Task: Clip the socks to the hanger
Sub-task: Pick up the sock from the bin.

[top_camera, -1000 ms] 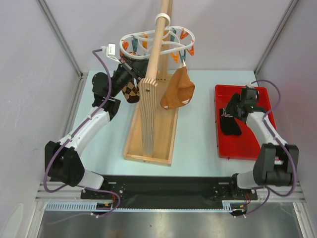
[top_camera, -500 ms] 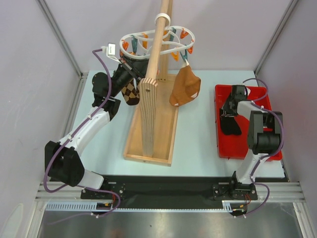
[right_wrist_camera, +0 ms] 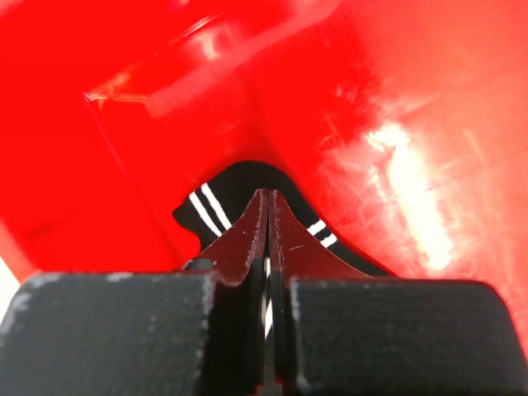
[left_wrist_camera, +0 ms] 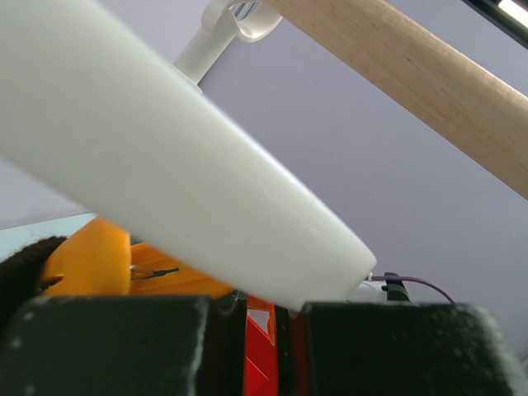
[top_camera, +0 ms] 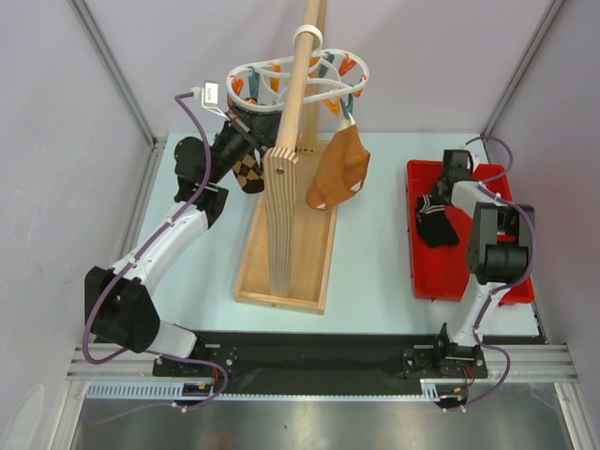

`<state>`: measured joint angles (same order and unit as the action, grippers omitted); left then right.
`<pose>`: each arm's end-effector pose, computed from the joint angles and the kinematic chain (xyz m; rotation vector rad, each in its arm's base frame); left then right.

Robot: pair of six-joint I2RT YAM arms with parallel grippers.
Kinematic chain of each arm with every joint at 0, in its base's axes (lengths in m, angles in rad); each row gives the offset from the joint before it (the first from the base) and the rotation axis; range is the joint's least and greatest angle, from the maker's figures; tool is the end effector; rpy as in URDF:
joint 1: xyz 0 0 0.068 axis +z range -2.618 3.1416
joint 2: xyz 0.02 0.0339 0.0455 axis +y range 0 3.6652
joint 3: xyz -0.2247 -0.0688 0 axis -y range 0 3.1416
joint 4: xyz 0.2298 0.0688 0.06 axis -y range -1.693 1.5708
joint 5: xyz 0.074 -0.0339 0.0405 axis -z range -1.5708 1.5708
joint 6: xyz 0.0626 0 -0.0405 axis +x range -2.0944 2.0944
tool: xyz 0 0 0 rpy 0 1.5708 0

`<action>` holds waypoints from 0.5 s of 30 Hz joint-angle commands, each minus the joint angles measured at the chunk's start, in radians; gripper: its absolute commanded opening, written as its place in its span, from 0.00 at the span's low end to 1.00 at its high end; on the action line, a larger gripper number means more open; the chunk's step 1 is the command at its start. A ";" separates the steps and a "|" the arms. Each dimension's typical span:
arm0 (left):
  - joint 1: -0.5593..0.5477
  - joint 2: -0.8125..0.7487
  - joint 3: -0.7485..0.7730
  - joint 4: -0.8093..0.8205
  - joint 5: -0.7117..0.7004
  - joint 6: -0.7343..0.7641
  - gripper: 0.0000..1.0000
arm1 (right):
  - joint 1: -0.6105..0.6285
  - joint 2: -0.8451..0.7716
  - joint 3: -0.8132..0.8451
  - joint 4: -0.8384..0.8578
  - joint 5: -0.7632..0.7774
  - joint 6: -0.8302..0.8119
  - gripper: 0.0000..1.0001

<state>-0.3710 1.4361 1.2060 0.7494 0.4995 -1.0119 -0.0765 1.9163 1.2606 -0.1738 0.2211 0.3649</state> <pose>0.3053 -0.1509 0.4062 0.1169 1.2432 -1.4809 0.4038 -0.0447 0.1327 0.6201 2.2956 -0.1283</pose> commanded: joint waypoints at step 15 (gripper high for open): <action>-0.013 -0.020 -0.019 0.005 0.042 -0.010 0.00 | -0.138 -0.211 -0.095 -0.027 -0.103 0.063 0.00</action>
<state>-0.3710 1.4361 1.2007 0.7563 0.4988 -1.0130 -0.1795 1.6642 1.1755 -0.1970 0.1600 0.4042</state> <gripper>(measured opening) 0.095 0.009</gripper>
